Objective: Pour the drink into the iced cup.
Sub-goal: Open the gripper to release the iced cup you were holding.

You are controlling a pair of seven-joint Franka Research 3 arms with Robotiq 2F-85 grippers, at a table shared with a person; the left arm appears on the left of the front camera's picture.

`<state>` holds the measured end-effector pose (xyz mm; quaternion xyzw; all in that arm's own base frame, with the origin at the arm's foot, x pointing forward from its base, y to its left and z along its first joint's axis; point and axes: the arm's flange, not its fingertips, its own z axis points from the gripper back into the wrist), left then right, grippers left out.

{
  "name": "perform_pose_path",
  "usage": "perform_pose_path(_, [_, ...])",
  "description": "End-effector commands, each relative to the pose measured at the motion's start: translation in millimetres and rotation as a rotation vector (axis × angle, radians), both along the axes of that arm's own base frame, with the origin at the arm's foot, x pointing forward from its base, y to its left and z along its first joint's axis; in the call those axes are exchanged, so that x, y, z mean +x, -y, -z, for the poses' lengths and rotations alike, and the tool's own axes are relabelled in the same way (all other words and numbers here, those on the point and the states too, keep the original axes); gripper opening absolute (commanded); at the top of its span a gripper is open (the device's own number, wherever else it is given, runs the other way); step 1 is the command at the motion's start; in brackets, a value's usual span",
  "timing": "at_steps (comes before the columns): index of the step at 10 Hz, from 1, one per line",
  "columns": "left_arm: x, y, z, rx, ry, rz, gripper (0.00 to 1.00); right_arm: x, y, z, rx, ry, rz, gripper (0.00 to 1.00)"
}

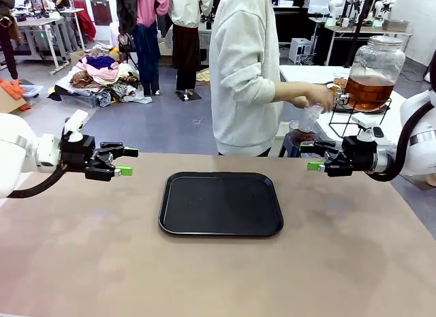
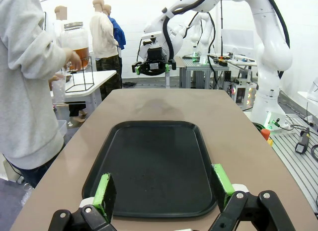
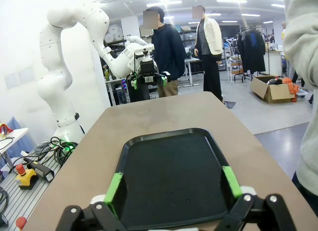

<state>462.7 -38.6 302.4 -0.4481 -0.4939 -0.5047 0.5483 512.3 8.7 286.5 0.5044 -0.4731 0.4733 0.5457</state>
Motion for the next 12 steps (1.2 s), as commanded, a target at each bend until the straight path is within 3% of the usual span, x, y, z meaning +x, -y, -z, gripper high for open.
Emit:
perform_pose_path(1, [0.5,1.0,-2.3,-0.007,0.002,-0.001,1.0,0.5,0.1,-1.8,-0.001,0.004,0.0,1.0])
perform_pose_path(12, [0.5,1.0,-2.3,-0.007,0.002,-0.001,1.0,0.5,0.1,-1.8,-0.001,0.004,0.0,1.0])
